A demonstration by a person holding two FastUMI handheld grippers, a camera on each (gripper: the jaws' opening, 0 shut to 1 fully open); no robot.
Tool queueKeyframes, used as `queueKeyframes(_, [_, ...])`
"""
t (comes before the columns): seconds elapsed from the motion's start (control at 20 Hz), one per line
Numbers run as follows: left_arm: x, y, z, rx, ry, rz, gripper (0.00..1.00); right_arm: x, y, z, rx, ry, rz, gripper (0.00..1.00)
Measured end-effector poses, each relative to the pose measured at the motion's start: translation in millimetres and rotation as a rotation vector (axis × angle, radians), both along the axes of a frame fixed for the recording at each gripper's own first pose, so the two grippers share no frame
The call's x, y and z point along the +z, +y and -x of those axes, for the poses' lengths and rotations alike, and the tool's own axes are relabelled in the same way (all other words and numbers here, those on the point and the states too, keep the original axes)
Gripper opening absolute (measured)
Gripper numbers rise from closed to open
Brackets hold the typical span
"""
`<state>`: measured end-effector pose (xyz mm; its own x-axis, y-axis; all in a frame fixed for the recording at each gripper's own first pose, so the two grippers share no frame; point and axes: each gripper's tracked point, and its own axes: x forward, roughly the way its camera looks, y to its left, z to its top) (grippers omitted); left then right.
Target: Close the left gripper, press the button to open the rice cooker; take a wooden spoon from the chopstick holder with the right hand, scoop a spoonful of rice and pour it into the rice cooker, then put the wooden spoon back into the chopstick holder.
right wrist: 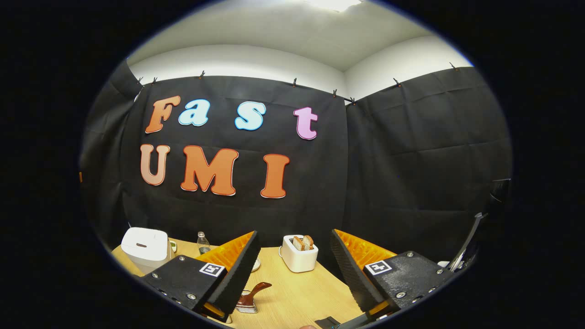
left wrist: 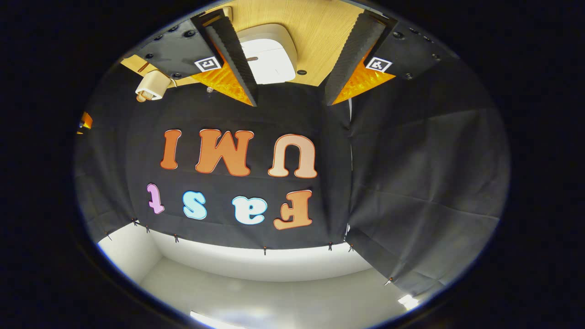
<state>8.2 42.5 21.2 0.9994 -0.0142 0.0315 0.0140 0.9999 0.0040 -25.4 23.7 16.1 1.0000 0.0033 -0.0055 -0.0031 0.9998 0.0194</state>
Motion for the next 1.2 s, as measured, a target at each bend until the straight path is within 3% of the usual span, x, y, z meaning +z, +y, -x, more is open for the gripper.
queueKeyframes(0.05, [1.7, -3.5, -1.8, -0.002, -0.003, -0.006, 0.89, -0.3, 1.3, -0.6, 0.001, 0.004, -0.003, 0.96])
queueKeyframes(0.25, [-0.9, -11.7, -5.5, -0.029, 0.011, -0.017, 0.46, -2.4, 3.4, -2.5, 0.000, 0.013, 0.002, 0.96])
queueKeyframes(0.35, [-12.8, -22.6, -4.4, -0.080, 0.060, -0.007, 0.52, -4.7, 8.5, -1.8, 0.014, 0.018, -0.002, 0.96])
queueKeyframes(0.45, [-8.8, -14.0, -5.0, -0.033, 0.057, -0.009, 0.46, -5.2, 13.7, -0.7, 0.032, 0.022, -0.001, 0.96])
queueKeyframes(0.55, [-17.1, -12.5, -14.7, -0.033, 0.063, 0.010, 0.02, -6.1, 15.1, -1.3, 0.033, 0.025, 0.012, 1.00])
queueKeyframes(0.7, [-28.8, -22.2, -7.2, -0.088, 0.122, 0.036, 0.05, -8.1, 15.3, -2.4, 0.030, 0.033, 0.008, 0.96])
queueKeyframes(0.85, [-35.2, -51.4, -30.7, -0.174, 0.127, 0.048, 0.04, -9.8, 19.5, -2.3, 0.043, 0.043, -0.004, 0.96])
queueKeyframes(1.2, [-68.3, -103.1, -95.6, -0.285, 0.196, 0.018, 0.04, -17.8, 19.0, -5.7, 0.041, 0.063, -0.003, 0.96])
